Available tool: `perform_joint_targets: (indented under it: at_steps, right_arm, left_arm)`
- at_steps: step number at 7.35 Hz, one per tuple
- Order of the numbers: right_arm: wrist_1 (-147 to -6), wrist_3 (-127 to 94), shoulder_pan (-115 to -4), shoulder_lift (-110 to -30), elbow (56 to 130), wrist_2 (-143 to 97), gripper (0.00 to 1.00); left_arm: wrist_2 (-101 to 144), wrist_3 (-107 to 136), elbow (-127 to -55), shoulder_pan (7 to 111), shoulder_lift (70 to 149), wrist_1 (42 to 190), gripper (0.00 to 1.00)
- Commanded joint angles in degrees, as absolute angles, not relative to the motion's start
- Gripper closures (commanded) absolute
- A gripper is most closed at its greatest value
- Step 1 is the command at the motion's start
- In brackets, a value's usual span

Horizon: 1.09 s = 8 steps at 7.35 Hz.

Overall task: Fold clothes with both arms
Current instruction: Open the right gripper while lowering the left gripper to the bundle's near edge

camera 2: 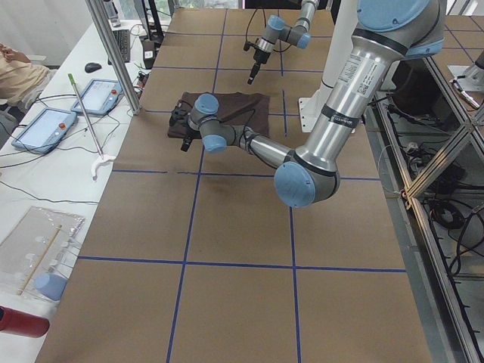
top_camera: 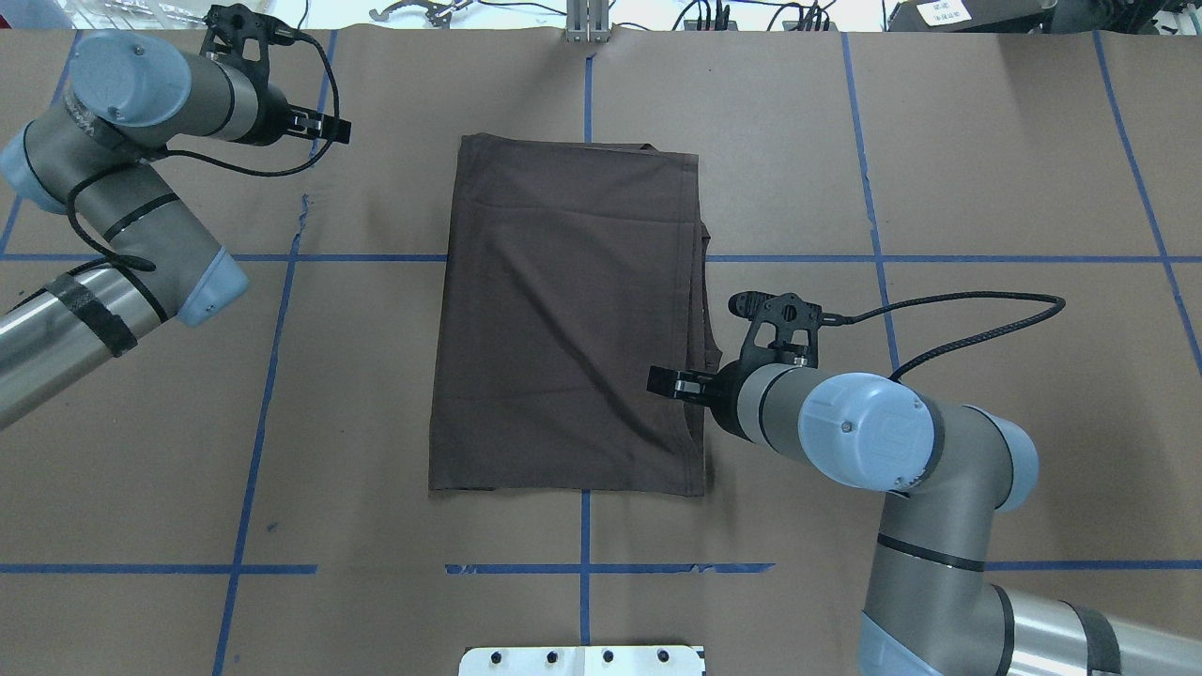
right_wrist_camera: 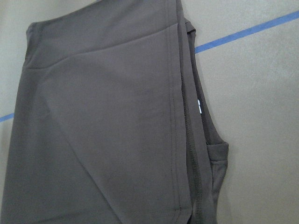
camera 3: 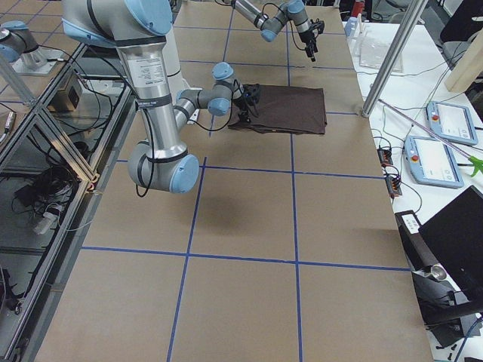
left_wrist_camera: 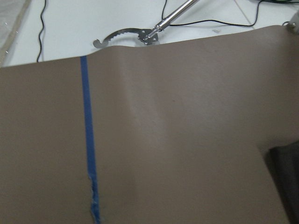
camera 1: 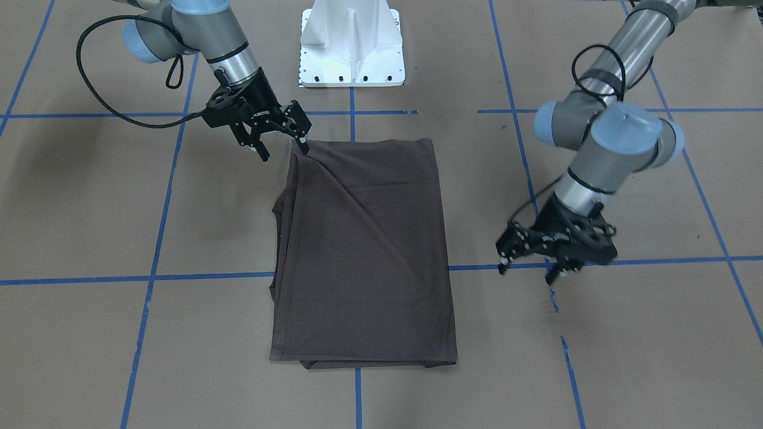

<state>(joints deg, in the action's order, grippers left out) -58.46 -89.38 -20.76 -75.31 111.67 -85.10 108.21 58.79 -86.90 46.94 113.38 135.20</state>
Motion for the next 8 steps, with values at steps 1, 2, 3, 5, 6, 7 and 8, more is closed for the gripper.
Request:
perform_joint_targets:
  at_steps: [1, 2, 3, 5, 6, 7, 8]
  right_arm:
    - [-57.74, -90.97, -20.83, -76.2, 113.2, -85.08, 0.01]
    - [-57.74, -91.05, -20.83, -76.2, 113.29, -85.08, 0.01]
    - [-57.74, -91.05, -20.83, -76.29, 113.2, -84.99, 0.01]
    - [-57.74, -90.97, -20.83, -76.46, 113.2, -84.99, 0.0]
    - [-57.74, -91.05, -20.83, -76.46, 113.2, -84.99, 0.0]
    - [-57.74, -91.05, -20.83, -76.46, 113.2, -85.08, 0.0]
    - [-57.74, -91.05, -20.83, -76.46, 113.2, -84.99, 0.0]
  left_arm:
    - [104.36, 75.85, -103.56, 36.88, 102.96, 135.18, 0.0]
    - [97.97, 86.29, -106.58, 30.74, 101.44, 135.18, 0.05]
    - [92.78, 95.1, -106.61, 25.63, 101.34, 135.09, 0.31]
    - [88.09, 100.52, -105.74, 18.84, 100.9, 134.57, 0.42]
    - [86.94, 101.94, -105.73, 17.33, 101.33, 132.73, 0.42]
    - [86.84, 102.65, -105.65, 16.36, 101.25, 132.45, 0.42]
    - [86.84, 102.57, -105.64, 16.09, 100.99, 132.19, 0.43]
